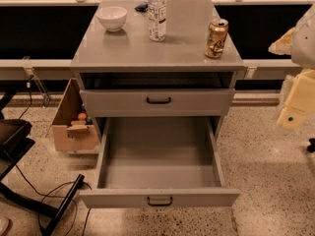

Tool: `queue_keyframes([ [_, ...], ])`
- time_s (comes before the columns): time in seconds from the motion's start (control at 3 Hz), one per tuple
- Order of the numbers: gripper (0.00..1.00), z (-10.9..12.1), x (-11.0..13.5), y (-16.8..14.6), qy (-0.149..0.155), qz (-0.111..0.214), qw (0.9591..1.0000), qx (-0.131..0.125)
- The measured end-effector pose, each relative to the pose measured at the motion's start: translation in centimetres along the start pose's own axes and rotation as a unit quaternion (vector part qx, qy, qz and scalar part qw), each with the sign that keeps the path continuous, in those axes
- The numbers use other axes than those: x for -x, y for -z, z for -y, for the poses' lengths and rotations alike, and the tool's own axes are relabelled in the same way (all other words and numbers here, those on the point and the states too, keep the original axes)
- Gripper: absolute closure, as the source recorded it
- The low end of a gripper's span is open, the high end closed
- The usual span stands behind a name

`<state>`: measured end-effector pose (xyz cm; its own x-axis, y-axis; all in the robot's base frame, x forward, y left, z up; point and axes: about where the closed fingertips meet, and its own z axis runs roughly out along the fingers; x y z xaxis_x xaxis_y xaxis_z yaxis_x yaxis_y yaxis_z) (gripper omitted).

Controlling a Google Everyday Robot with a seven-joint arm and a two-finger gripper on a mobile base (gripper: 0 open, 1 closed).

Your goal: Close middle drawer

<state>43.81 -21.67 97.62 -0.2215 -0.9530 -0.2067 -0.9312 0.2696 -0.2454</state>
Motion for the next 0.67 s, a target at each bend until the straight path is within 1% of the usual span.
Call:
queue_keyframes([
  [0.33, 0.00, 0.0, 0.0, 0.0, 0.000, 0.000, 1.0000, 0.000],
  [0.67, 0.00, -1.7, 0.4, -2.1, 0.004, -0.003, 1.0000, 0.006],
])
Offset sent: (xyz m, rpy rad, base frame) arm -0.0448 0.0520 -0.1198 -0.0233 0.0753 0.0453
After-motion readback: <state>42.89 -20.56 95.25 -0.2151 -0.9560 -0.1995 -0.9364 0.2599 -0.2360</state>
